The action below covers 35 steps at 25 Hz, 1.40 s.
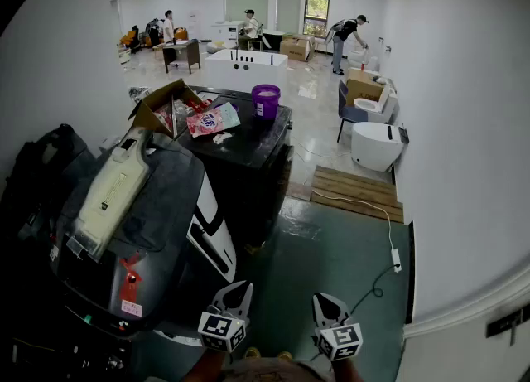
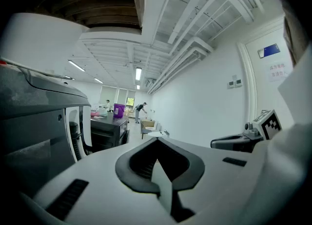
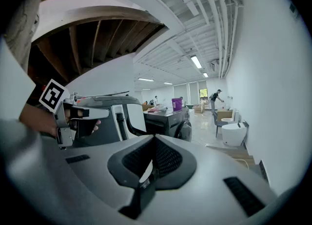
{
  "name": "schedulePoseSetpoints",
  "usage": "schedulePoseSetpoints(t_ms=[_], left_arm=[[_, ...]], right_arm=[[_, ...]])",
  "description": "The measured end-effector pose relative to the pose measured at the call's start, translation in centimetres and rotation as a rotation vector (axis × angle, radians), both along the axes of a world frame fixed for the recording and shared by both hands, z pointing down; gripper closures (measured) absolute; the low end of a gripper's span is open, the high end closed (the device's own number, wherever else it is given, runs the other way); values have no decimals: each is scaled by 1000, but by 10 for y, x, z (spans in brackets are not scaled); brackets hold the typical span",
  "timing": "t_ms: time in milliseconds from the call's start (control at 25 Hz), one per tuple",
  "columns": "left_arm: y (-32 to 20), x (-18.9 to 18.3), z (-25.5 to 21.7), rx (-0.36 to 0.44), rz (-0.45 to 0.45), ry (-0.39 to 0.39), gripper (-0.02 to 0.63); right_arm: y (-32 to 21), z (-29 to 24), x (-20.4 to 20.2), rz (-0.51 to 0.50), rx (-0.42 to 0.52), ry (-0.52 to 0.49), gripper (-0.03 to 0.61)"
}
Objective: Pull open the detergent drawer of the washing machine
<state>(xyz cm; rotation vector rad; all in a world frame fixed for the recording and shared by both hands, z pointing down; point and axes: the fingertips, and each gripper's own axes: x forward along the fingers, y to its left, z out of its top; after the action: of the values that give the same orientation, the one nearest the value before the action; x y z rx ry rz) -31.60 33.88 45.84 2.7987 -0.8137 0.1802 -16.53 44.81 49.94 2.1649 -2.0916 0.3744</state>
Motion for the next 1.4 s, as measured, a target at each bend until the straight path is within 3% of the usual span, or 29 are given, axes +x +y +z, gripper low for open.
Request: schedulePoseSetpoints(t_ms=[600, 880, 1200, 1400], left_arm=[[-12, -15, -3, 4, 22, -5, 594], [-21, -26, 14, -34, 50, -15, 594], [-38, -13, 12, -58, 56, 57, 594], [-59, 9, 17, -46, 62, 48, 594]], right_arm=[[-15, 2, -25, 12, -9, -21, 575], [-17, 16, -38, 51, -14, -24, 575], [-28, 14, -34, 64, -18, -17, 575], [-51, 16, -13, 64, -8, -26, 575]])
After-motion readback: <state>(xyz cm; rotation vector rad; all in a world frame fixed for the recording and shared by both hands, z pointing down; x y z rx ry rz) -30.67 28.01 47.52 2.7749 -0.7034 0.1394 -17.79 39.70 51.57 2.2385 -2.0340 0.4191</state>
